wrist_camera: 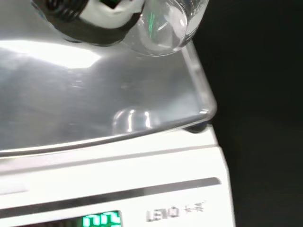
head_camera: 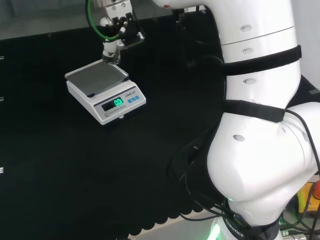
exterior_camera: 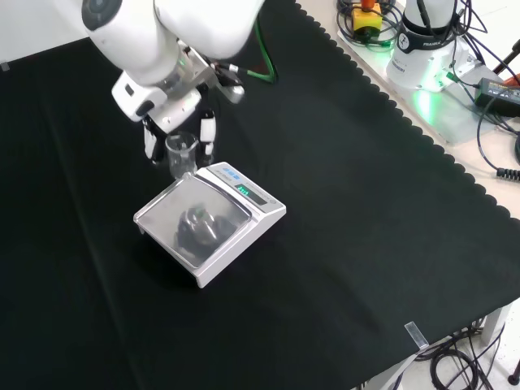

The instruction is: Put the beaker on the electronic balance.

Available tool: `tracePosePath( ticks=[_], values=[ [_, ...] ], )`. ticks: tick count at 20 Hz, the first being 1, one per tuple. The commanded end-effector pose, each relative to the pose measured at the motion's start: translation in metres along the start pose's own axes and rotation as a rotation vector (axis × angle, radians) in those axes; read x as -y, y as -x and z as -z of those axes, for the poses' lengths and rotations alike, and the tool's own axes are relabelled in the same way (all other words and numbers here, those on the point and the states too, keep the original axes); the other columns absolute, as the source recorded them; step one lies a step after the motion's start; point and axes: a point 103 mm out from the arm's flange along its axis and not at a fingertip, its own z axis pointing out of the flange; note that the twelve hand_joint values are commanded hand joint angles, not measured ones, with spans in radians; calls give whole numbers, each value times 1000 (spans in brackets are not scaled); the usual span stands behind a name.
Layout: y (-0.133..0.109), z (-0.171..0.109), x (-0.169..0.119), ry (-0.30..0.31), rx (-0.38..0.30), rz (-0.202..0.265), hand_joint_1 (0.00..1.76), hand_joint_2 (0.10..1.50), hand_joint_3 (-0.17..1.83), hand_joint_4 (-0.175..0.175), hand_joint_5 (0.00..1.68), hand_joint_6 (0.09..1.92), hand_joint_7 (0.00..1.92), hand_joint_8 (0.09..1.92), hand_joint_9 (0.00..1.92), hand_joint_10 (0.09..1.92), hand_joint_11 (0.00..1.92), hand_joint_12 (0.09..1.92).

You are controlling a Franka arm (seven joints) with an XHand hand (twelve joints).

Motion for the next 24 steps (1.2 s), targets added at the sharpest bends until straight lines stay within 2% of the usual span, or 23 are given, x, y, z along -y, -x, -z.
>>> tracePosePath(
  ticks=[1, 9, 14, 22, 24],
  values=[
    [-48, -13, -19, -6, -20, 65, 1149, 1121, 45, -175, 921, 1092, 1229, 895, 1354, 846, 1453, 980],
    [-84, -31, -43, -68, 12, 113, 1145, 1134, 34, -175, 906, 1114, 1166, 913, 1309, 854, 1408, 987],
    [-96, -34, -53, -84, 24, 127, 1143, 1138, 31, -175, 900, 1120, 1138, 912, 1282, 852, 1386, 977],
    [-104, -45, -52, -156, 64, 155, 1136, 1151, 23, -175, 880, 1149, 1055, 908, 1208, 832, 1350, 924],
    [-103, -44, -49, -167, 87, 159, 1138, 1119, -7, -175, 786, 982, 968, 867, 1176, 730, 1297, 910]
  ],
)
